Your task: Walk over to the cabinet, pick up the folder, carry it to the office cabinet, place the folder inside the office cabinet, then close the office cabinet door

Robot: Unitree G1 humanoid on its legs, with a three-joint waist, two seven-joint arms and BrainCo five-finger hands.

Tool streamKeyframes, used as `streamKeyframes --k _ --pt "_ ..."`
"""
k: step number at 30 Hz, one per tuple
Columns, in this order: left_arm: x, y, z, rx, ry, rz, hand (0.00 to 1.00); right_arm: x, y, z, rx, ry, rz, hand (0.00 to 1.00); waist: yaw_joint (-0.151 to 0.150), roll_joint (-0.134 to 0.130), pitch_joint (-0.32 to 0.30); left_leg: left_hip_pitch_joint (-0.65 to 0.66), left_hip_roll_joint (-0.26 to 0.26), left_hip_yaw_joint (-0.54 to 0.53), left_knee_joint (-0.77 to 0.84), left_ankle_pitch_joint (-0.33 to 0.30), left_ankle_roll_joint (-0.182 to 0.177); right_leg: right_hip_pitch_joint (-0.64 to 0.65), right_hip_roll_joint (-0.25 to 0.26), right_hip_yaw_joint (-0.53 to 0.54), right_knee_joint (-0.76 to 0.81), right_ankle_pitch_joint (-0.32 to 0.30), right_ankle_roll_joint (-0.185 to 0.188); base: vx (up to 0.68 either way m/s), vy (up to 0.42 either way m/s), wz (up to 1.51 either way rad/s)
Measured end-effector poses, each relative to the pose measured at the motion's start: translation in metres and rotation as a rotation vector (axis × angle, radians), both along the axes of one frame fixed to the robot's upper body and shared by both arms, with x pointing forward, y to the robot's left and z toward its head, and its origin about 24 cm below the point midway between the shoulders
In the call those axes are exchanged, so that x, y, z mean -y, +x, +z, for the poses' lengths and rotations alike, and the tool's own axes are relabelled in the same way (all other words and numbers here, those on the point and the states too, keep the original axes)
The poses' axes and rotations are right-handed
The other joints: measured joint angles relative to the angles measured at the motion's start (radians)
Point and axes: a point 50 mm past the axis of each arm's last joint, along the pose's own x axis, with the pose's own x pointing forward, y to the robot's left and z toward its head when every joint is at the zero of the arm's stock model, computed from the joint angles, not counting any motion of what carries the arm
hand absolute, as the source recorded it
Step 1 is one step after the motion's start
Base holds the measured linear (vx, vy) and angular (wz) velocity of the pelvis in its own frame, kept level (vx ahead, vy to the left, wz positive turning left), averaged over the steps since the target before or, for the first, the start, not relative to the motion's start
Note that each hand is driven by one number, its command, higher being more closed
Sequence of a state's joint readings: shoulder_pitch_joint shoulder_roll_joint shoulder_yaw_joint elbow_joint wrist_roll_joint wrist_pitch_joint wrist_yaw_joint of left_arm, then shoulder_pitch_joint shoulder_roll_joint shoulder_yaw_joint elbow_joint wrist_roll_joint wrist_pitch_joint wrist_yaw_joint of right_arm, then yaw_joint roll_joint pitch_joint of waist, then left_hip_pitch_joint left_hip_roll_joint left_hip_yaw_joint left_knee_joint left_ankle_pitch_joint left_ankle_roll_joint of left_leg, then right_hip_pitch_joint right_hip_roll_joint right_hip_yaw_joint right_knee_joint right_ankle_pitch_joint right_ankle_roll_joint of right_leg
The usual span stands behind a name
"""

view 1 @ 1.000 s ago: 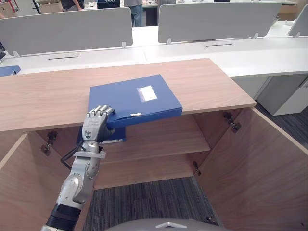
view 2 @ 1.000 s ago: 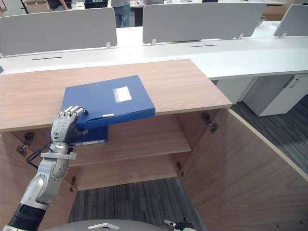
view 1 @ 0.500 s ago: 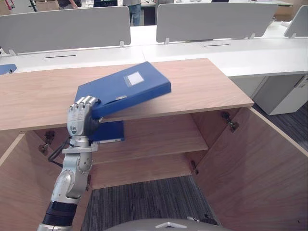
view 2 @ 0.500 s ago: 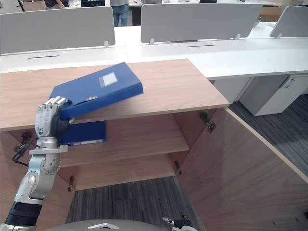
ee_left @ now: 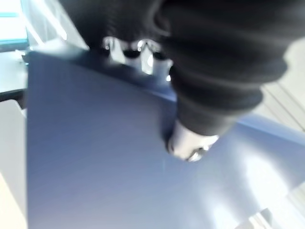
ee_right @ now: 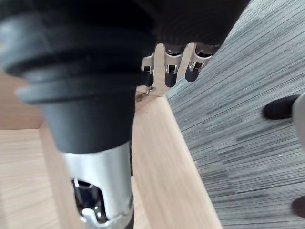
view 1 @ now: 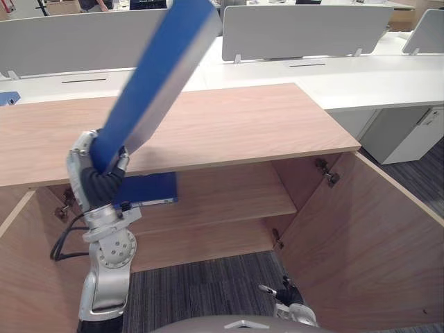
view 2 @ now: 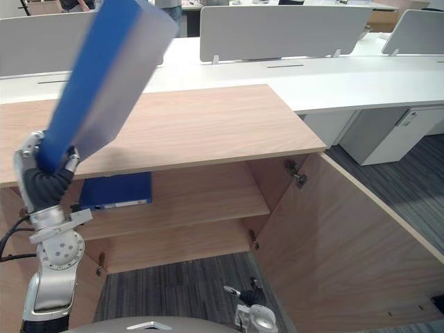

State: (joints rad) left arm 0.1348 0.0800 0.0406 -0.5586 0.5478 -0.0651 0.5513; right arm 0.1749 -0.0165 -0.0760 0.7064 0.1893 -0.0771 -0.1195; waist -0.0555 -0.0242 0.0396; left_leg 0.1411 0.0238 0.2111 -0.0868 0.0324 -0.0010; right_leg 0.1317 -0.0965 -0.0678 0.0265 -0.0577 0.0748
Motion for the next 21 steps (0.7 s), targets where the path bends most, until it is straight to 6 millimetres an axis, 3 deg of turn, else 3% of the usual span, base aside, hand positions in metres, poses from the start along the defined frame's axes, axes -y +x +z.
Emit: streamKeyframes --k 6,16,21 --pt "0.006 -0.016 0.017 0.138 -0.066 -0.040 1.00 -0.011 0.023 0.031 0.210 0.004 0.014 0.00 -0.001 0.003 -0.002 -0.003 -0.003 0.001 0.000 0.001 0.002 -0.007 -0.004 0.002 0.002 0.000 0.004 -0.01 -0.001 0.00" --pt "0.021 -0.024 0.010 0.129 -0.215 -0.168 1.00 -0.017 0.061 0.132 0.760 0.045 -0.063 0.00 -0.005 0.003 -0.003 -0.016 -0.005 0.013 0.006 0.002 0.004 -0.026 -0.004 0.015 -0.001 0.008 0.009 0.01 -0.001 -0.04" --pt "0.025 -0.023 0.009 0.126 -0.243 -0.229 1.00 -0.018 0.067 0.174 0.977 0.060 -0.075 0.00 -0.004 0.002 -0.003 -0.014 -0.005 0.020 0.006 0.001 0.003 -0.029 -0.004 0.023 0.000 0.010 0.010 -0.01 -0.003 -0.05"
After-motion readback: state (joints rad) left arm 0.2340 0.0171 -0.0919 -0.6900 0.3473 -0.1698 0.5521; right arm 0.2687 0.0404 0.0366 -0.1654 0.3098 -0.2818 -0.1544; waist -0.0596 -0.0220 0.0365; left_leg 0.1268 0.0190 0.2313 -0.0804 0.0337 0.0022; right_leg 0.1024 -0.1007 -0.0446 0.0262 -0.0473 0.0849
